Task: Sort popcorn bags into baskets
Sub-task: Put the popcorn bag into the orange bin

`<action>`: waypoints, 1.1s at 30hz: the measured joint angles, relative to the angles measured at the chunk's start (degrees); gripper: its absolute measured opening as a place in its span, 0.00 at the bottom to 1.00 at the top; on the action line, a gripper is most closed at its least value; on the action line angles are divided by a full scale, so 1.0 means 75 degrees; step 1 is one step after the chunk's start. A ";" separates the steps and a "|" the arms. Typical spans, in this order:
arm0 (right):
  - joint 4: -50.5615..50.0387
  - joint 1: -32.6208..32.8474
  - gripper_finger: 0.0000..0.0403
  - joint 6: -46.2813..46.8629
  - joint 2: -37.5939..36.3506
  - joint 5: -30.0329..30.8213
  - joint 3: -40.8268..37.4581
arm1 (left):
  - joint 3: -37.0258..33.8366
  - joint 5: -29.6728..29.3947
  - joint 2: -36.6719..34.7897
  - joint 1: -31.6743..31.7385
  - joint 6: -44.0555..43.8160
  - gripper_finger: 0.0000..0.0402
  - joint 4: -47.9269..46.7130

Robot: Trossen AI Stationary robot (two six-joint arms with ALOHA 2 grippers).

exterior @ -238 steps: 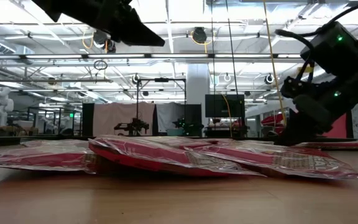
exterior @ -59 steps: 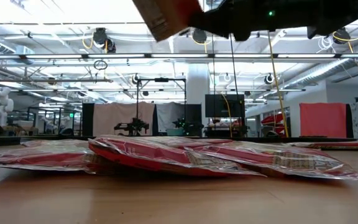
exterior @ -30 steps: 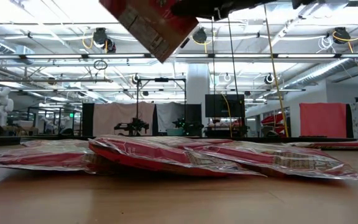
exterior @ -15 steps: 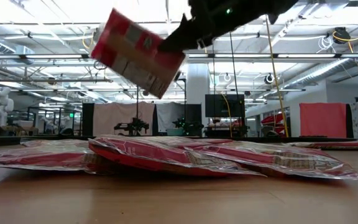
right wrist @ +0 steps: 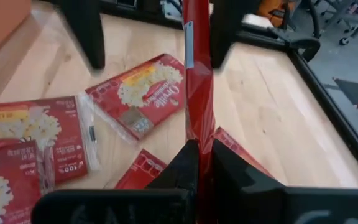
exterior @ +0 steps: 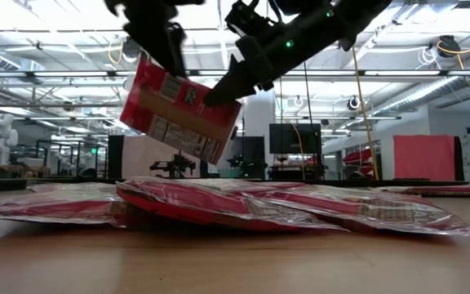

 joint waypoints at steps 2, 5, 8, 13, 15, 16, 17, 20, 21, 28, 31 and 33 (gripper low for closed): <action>-0.0058 -0.0036 0.03 0.0007 0.0005 0.0002 0.0000 | 0.0002 -0.0012 0.0297 0.0098 0.0007 0.69 -0.0170; -0.0176 -0.0069 0.03 0.0011 0.0002 0.0000 0.0000 | -0.0001 -0.0069 0.0699 0.0216 0.0129 0.64 -0.0231; -0.0295 -0.0079 0.03 0.0012 0.0005 0.0009 -0.0003 | -0.0006 -0.0223 0.0887 0.0265 0.0191 0.58 -0.0233; -0.0361 -0.0090 0.03 0.0029 0.0002 0.0016 -0.0003 | -0.0009 -0.0481 0.0976 0.0268 0.0278 0.45 -0.0024; -0.0339 -0.0087 0.03 0.0029 0.0002 0.0013 -0.0003 | -0.0009 -0.0501 0.0961 0.0266 0.0286 0.39 0.0102; -0.0339 -0.0087 0.03 0.0027 0.0002 0.0011 -0.0003 | -0.0009 -0.0529 0.0961 0.0262 0.0311 0.36 0.0135; -0.0340 -0.0087 0.03 0.0029 -0.0001 0.0000 -0.0003 | -0.0009 -0.0533 0.0961 0.0252 0.0412 0.33 0.0125; -0.0322 -0.0081 0.03 0.0026 -0.0001 -0.0014 -0.0003 | -0.0009 -0.0565 0.0961 0.0236 0.0687 0.22 0.0110; -0.0319 -0.0081 0.03 0.0026 -0.0001 -0.0019 -0.0003 | -0.0009 -0.0573 0.0961 0.0237 0.0767 0.19 0.0107; -0.0131 -0.0072 0.05 0.0079 0.0002 -0.0007 -0.0012 | -0.0009 -0.0567 0.0906 0.0242 0.0930 0.10 0.0013; -0.0067 -0.0026 0.11 -0.0004 -0.0126 0.0010 -0.0020 | -0.0001 -0.0534 0.0878 0.0231 0.0813 0.10 -0.0177; 0.0010 -0.0026 0.17 -0.0012 -0.0332 0.0035 -0.0011 | 0.0013 -0.0454 0.0791 0.0192 0.0641 0.12 -0.0647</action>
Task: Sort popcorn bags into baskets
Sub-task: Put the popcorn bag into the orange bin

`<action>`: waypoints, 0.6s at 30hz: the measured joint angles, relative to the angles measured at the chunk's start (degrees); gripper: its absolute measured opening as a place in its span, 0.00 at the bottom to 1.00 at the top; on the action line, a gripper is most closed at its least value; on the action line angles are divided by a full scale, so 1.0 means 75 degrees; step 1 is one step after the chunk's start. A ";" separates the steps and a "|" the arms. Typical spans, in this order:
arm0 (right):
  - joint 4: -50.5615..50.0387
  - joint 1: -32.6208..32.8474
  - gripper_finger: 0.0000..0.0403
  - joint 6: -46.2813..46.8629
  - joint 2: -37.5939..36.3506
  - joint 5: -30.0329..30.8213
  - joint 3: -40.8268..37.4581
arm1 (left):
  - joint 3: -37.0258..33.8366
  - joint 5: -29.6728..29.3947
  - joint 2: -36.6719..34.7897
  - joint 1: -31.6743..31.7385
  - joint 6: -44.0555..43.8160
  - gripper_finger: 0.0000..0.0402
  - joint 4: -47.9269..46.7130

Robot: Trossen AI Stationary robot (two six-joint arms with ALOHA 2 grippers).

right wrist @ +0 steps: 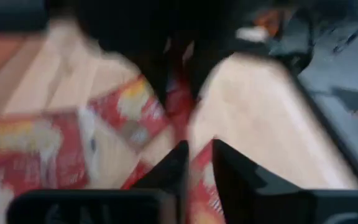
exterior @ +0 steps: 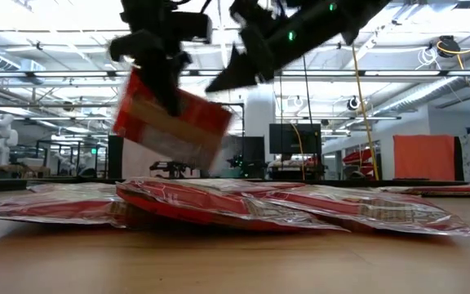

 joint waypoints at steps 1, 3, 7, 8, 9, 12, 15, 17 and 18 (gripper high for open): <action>-0.0058 -0.0005 0.20 -0.0010 -0.0147 0.0022 0.0008 | 0.0056 0.0013 -0.0027 -0.0042 -0.0106 0.13 -0.0260; -0.0226 -0.0004 0.25 -0.0086 -0.0390 0.0023 0.0011 | 0.0188 0.0013 -0.0208 -0.0196 -0.0259 0.13 -0.0507; -0.0706 -0.0006 0.34 -0.0171 -0.0893 0.0018 -0.0078 | 0.0186 -0.0017 -0.0886 -0.0649 -0.0614 0.10 -0.1035; -0.0660 -0.0006 0.36 -0.0146 -0.1016 0.0020 -0.0153 | 0.0185 -0.0016 -0.1096 -0.0797 -0.0797 0.10 -0.1057; -0.0511 -0.0006 0.37 -0.0093 -0.1170 0.0017 -0.0259 | 0.0185 -0.0024 -0.1326 -0.0941 -0.0982 0.10 -0.1144; -0.0370 -0.0003 0.39 0.0122 -0.1576 -0.0004 -0.0855 | 0.0185 -0.0103 -0.2100 -0.1504 -0.1555 0.10 -0.1344; 0.0513 -0.0003 0.40 0.0354 -0.1910 -0.0008 -0.1674 | 0.0187 -0.0289 -0.2703 -0.2251 -0.2200 0.14 -0.1474; 0.1401 -0.0003 0.39 0.0573 -0.2082 -0.0011 -0.2156 | 0.0185 -0.0570 -0.3010 -0.2884 -0.2702 0.14 -0.1568; 0.1741 0.0008 0.39 0.0666 -0.2167 -0.0016 -0.2410 | 0.0186 -0.0783 -0.3098 -0.3215 -0.3016 0.13 -0.1624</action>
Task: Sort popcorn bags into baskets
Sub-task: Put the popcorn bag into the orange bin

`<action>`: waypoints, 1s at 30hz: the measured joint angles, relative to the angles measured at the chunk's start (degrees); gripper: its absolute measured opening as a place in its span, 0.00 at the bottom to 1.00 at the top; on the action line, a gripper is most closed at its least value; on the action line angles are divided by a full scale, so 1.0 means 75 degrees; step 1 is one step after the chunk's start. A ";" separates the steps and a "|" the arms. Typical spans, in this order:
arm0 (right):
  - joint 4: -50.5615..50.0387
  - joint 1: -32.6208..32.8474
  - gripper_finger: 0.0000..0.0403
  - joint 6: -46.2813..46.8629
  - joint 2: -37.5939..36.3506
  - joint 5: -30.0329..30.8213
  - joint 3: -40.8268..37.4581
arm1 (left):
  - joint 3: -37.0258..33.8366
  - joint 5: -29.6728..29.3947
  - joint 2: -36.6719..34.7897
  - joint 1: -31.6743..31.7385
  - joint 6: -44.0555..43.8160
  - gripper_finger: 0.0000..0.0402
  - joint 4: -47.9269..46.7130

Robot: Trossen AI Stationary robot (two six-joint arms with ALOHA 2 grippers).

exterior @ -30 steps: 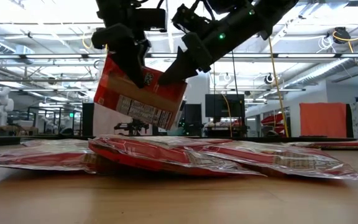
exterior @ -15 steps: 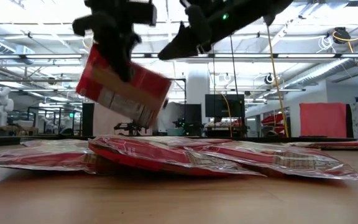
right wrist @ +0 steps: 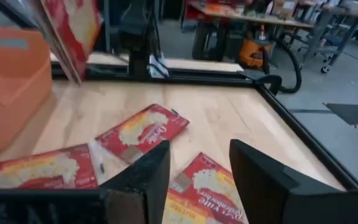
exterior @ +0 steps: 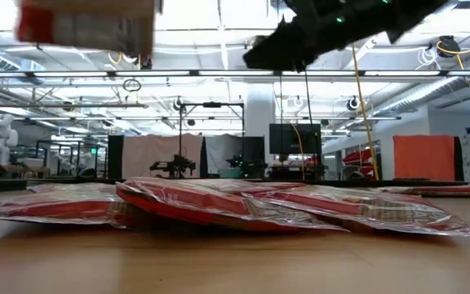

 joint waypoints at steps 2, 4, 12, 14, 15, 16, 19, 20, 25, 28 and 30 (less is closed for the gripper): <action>0.0440 0.0050 0.39 0.0168 -0.0097 0.0011 -0.0406 | 0.0001 -0.0376 -0.0106 -0.0624 -0.0478 0.12 0.0001; 0.0716 0.0151 0.39 0.0268 -0.0102 0.0009 -0.0592 | -0.0001 -0.0577 -0.0109 -0.1291 -0.0962 0.10 0.0004; 0.0774 0.0699 0.39 0.0763 -0.0070 0.0009 -0.0619 | -0.0007 -0.1575 0.0266 -0.3149 -0.2605 0.12 -0.0258; 0.0884 0.0880 0.39 0.0913 -0.0073 0.0008 -0.0619 | -0.0007 -0.1697 0.0451 -0.3512 -0.2907 0.11 -0.0271; 0.0903 0.0968 0.39 0.1006 -0.0073 0.0012 -0.0618 | -0.0007 -0.1741 0.0570 -0.3704 -0.3052 0.11 -0.0281; 0.0910 0.1051 0.39 0.1107 -0.0073 0.0035 -0.0619 | -0.0007 -0.1776 0.0675 -0.3887 -0.3153 0.11 -0.0285; 0.0976 0.1356 0.39 0.1333 -0.0067 0.0285 -0.0619 | -0.0007 -0.1979 0.0993 -0.4350 -0.3282 0.11 -0.0300; 0.1057 0.1463 0.39 0.1343 -0.0067 0.0397 -0.0619 | -0.0007 -0.2003 0.1112 -0.4491 -0.3330 0.11 -0.0308; 0.1191 0.1879 0.39 0.1460 -0.0067 0.0895 -0.0616 | -0.0005 -0.2017 0.1528 -0.4990 -0.3681 0.12 -0.0332; 0.1184 0.2062 0.39 0.1576 -0.0067 0.1184 -0.0616 | -0.0006 -0.2017 0.1717 -0.5196 -0.3856 0.12 -0.0334; 0.1159 0.2150 0.39 0.1629 -0.0067 0.1334 -0.0616 | -0.0005 -0.2008 0.1828 -0.5289 -0.3922 0.12 -0.0340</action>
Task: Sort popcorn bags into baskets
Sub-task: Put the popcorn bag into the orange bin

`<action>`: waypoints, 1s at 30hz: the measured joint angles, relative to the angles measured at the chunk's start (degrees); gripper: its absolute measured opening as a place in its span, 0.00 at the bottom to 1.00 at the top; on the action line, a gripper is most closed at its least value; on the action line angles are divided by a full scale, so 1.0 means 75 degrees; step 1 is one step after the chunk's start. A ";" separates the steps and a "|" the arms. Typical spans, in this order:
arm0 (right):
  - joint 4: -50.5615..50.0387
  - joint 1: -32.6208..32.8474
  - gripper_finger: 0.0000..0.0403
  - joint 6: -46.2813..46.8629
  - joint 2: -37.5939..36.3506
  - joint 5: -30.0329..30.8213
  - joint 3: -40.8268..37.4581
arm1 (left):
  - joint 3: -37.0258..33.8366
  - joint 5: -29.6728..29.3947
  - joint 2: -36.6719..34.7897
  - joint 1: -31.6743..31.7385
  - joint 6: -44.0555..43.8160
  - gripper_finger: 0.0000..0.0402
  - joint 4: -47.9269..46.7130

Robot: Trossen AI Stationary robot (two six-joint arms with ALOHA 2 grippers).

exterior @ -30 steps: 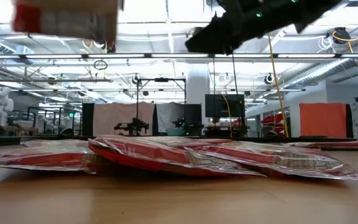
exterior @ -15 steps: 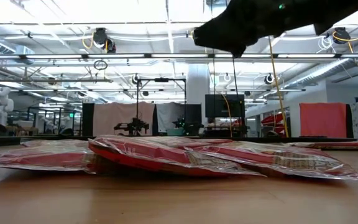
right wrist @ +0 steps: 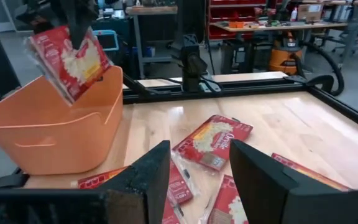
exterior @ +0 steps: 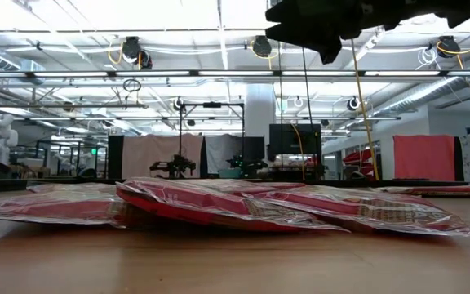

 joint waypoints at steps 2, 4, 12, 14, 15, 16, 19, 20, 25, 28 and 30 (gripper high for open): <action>-0.0010 0.0085 0.39 0.0037 0.0002 0.0179 0.0000 | -0.0003 0.0078 0.0140 -0.0101 -0.0133 0.12 0.0005; -0.0006 0.0154 0.39 0.0059 0.0000 0.0339 0.0000 | -0.0003 0.0128 0.0245 -0.0202 -0.0272 0.12 0.0013; 0.0013 0.0243 0.39 0.0115 0.0000 0.0733 0.0000 | 0.0000 0.0206 0.0882 -0.0481 -0.0569 0.12 0.0041; 0.0029 0.0243 0.39 0.0117 0.0000 0.0737 0.0000 | 0.0000 0.0207 0.1095 -0.0495 -0.0569 0.12 0.0041; 0.0032 0.0243 0.39 0.0117 0.0000 0.0737 0.0000 | 0.0000 0.0206 0.1183 -0.0490 -0.0564 0.12 0.0040; 0.0032 0.0243 0.39 0.0117 0.0000 0.0738 0.0000 | 0.0000 0.0187 0.1281 -0.0492 -0.0553 0.12 0.0038; 0.0046 0.0218 0.39 0.0117 0.0000 0.0743 0.0000 | 0.0000 0.0171 0.1606 -0.0491 -0.0539 0.14 0.0038; 0.0044 0.0203 0.39 0.0117 0.0000 0.0743 0.0000 | 0.0000 0.0168 0.1692 -0.0489 -0.0545 0.15 0.0037; 0.0044 0.0130 0.39 0.0117 0.0000 0.0743 0.0000 | 0.0000 0.0145 0.2056 -0.0492 -0.0614 0.23 -0.0015; 0.0041 0.0078 0.39 0.0115 0.0000 0.0740 0.0000 | 0.0000 0.0149 0.2165 -0.0492 -0.0843 0.29 -0.0011; 0.0024 0.0039 0.39 0.0115 0.0000 0.0733 0.0000 | 0.0000 0.0287 0.2253 -0.0492 -0.1065 0.33 0.0003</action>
